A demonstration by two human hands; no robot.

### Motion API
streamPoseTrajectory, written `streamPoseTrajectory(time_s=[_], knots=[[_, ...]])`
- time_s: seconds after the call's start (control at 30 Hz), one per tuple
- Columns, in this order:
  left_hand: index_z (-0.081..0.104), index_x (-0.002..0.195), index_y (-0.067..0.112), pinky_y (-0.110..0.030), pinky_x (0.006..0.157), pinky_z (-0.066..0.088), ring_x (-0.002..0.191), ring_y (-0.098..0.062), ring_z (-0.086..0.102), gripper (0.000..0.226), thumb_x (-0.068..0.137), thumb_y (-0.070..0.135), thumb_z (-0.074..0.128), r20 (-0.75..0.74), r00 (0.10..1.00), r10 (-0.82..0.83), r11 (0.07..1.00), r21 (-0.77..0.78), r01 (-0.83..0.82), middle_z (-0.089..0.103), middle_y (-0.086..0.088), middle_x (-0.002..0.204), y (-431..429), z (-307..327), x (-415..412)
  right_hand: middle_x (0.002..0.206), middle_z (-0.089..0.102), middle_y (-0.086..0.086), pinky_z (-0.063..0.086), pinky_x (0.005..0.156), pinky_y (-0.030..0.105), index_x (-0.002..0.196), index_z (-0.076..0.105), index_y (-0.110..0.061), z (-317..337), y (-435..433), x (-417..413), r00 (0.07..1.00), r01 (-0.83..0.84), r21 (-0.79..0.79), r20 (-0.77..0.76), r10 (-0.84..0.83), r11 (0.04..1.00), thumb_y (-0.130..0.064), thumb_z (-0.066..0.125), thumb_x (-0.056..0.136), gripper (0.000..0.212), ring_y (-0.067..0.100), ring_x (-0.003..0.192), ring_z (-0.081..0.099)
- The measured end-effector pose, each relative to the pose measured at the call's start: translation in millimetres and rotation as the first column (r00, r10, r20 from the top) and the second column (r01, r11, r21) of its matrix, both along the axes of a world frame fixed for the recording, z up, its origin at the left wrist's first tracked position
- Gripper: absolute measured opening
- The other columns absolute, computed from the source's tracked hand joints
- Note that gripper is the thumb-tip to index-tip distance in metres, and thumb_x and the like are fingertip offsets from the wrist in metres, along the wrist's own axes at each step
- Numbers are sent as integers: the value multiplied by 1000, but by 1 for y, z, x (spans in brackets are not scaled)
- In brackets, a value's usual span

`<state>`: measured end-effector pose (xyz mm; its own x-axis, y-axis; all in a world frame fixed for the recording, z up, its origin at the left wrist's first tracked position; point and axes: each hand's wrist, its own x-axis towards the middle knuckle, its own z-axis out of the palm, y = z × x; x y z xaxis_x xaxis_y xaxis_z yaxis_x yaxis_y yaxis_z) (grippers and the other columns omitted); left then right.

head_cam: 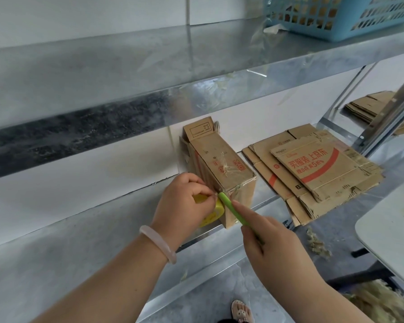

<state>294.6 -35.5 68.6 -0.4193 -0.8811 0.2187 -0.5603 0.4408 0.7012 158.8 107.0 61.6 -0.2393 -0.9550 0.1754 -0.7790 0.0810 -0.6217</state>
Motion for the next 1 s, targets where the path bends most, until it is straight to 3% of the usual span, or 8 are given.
streamPoseTrajectory(time_s=[0.13, 0.23, 0.3, 0.43, 0.57, 0.67, 0.83, 1.0], knots=[[77, 83, 27, -2, 71, 35, 89, 2, 53, 8, 76, 30, 76, 4, 1000, 5, 1000, 3, -5, 56, 17, 95, 1, 2, -1, 67, 38, -17, 33, 44, 13, 141, 35, -56, -3, 0, 1, 995, 24, -7, -99, -25, 1000, -28, 51, 96, 55, 3, 72, 49], [77, 83, 27, -2, 70, 35, 89, 1, 54, 8, 76, 31, 76, 9, 1000, 8, 1000, -1, -8, 56, 17, 94, 0, 2, -2, 73, 40, -20, 36, 43, 14, 140, 38, -55, -4, 0, 2, 995, 50, -57, -89, -55, 997, -43, 35, 97, 44, 3, 70, 49], [77, 81, 27, -1, 70, 35, 87, 3, 53, 6, 75, 31, 76, 3, 1000, 12, 1000, -8, -12, 54, 19, 92, 0, 1, -2, 77, 42, -20, 42, 41, 19, 139, 41, -52, -4, 0, 3, 995, 70, -85, -71, -76, 994, -44, 34, 95, 45, 6, 68, 49], [77, 79, 30, 3, 71, 33, 88, 9, 50, 5, 74, 30, 77, -12, 999, 30, 1000, 1, -30, 52, 24, 91, 0, -2, 0, 84, 42, -25, 36, 41, 13, 134, 31, -55, -5, -1, 4, 994, 92, -69, -50, -96, 993, -34, 49, 90, 52, 5, 67, 52], [77, 80, 31, 4, 71, 31, 93, 11, 48, 7, 74, 34, 77, -13, 1000, 26, 1000, 7, -26, 52, 23, 92, 0, -1, 0, 88, 43, -21, 31, 40, 10, 135, 36, -51, -6, -2, 3, 994, 93, -49, -53, -96, 994, -28, 54, 88, 55, 3, 55, 48], [76, 82, 31, 4, 72, 31, 92, 11, 47, 7, 75, 34, 77, -3, 1000, 21, 1000, 4, -21, 52, 22, 92, 0, 0, 0, 88, 46, -19, 36, 39, 14, 136, 42, -47, -7, -2, 0, 993, 75, -73, -84, -81, 995, -21, 61, 86, 60, 1, 51, 45], [77, 81, 30, 4, 70, 31, 92, 11, 47, 7, 75, 32, 78, -7, 999, 36, 999, 11, -36, 52, 22, 92, 0, 0, -1, 93, 52, -11, 43, 30, 28, 137, 45, -44, -6, -4, 1, 980, 61, -100, -185, -79, 993, -16, 59, 79, 65, 12, 46, 51], [76, 78, 31, 5, 70, 30, 93, 12, 46, 4, 74, 32, 77, -11, 999, 47, 999, 18, -46, 53, 21, 93, 0, 1, -2, 97, 58, -10, 39, 25, 28, 137, 45, -39, -8, -4, 1, 956, 75, -64, -278, -90, 995, 0, 82, 63, 92, 13, 40, 49]])
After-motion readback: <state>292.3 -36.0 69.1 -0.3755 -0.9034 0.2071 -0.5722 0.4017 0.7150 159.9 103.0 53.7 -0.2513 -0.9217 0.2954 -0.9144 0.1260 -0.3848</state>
